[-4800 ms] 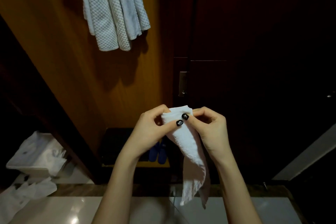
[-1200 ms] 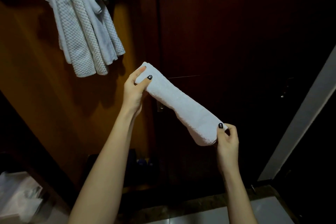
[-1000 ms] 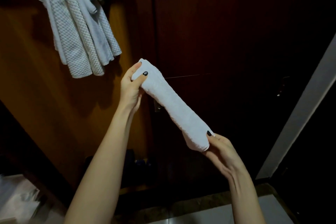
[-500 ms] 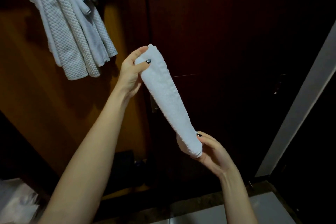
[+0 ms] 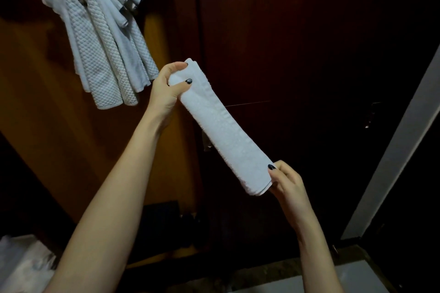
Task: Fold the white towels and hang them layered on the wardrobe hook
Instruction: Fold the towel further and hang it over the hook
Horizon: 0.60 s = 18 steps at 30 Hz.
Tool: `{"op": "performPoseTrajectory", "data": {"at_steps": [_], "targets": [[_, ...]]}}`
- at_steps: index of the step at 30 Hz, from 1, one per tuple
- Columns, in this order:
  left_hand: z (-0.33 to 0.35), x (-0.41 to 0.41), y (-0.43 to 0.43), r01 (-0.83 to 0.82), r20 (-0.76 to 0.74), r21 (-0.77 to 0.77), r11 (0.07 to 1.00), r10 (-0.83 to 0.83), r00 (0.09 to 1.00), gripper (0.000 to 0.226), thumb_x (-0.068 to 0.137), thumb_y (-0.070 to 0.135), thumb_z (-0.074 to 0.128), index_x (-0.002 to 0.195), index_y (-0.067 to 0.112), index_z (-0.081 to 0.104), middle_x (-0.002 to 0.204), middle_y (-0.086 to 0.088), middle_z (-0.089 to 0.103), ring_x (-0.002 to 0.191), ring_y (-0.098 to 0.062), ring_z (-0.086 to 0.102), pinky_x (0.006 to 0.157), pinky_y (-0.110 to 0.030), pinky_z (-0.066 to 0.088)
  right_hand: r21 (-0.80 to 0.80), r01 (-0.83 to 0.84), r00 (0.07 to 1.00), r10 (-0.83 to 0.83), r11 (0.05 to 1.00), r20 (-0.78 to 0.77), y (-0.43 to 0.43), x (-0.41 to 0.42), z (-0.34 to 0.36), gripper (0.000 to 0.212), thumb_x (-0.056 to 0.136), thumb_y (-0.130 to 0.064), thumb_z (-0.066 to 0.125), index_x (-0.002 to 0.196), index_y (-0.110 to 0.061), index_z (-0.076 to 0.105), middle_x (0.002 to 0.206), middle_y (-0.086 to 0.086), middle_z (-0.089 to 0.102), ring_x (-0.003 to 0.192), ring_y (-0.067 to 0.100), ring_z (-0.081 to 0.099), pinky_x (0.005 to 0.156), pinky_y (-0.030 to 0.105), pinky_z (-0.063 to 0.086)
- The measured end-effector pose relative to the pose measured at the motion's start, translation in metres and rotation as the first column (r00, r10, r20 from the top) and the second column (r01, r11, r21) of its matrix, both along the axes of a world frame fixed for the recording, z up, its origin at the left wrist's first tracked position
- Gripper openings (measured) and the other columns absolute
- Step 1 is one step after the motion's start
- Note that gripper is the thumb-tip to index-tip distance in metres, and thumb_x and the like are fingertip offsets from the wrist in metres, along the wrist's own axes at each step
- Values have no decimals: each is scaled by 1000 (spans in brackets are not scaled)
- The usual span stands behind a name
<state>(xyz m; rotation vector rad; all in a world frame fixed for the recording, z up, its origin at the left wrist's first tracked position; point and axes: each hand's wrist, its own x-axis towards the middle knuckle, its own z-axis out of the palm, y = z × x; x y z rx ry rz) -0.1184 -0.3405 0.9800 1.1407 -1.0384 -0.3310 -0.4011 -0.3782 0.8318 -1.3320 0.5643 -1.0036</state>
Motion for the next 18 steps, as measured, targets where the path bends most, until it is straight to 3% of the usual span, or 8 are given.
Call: {"op": "performPoseTrajectory", "data": {"at_steps": [4, 7, 9, 12, 15, 18], "targets": [[-9, 1, 2, -167, 50, -31, 985, 169, 984, 29, 86, 0, 64, 106, 20, 69, 112, 20, 64, 119, -6, 57, 108, -38, 43, -157, 303, 953, -295, 940, 68, 4, 7, 6, 38, 97, 4, 47, 75, -25, 59, 67, -17, 58, 66, -7, 54, 62, 8, 40], [-19, -3, 4, -198, 10, -53, 979, 199, 980, 25, 87, 1, 65, 105, 18, 70, 110, 16, 66, 120, -14, 59, 108, -46, 43, -209, 472, 881, -464, 857, 88, 6, 10, 6, 29, 101, -4, 48, 79, -23, 52, 74, -13, 53, 67, -10, 51, 62, 6, 38], [-23, -5, 6, -193, 33, -29, 981, 194, 980, 26, 86, 1, 65, 101, 22, 71, 110, 17, 67, 119, -9, 58, 109, -43, 43, -235, 473, 877, -480, 849, 30, 4, 9, 5, 19, 100, -6, 51, 83, -14, 51, 75, -6, 49, 64, -4, 47, 59, 8, 37], [-24, -12, 11, -90, 57, -6, 996, 90, 994, 27, 82, 7, 66, 96, 29, 73, 110, 14, 70, 117, -7, 59, 106, -37, 45, -159, 228, 970, -238, 961, -47, -3, 2, 8, 9, 93, 7, 55, 93, -2, 56, 77, 2, 61, 65, -4, 59, 63, 7, 44], [-25, -35, 16, 74, 95, -3, 997, -74, 993, 27, 80, 13, 68, 100, 30, 72, 107, 13, 72, 107, -5, 62, 91, -25, 48, 46, -149, 985, 153, 988, -85, 5, 13, 17, 13, 96, -3, 54, 104, -10, 60, 95, 12, 72, 79, 14, 72, 77, 23, 56], [-33, -56, 19, 188, 150, 28, 982, -190, 970, 37, 85, 10, 67, 113, 35, 66, 103, 14, 71, 96, -4, 65, 76, -20, 52, -44, -159, 983, 154, 986, -103, 17, 42, 26, 20, 96, -8, 56, 114, -17, 60, 106, 2, 71, 98, 12, 67, 90, 29, 53]]}}
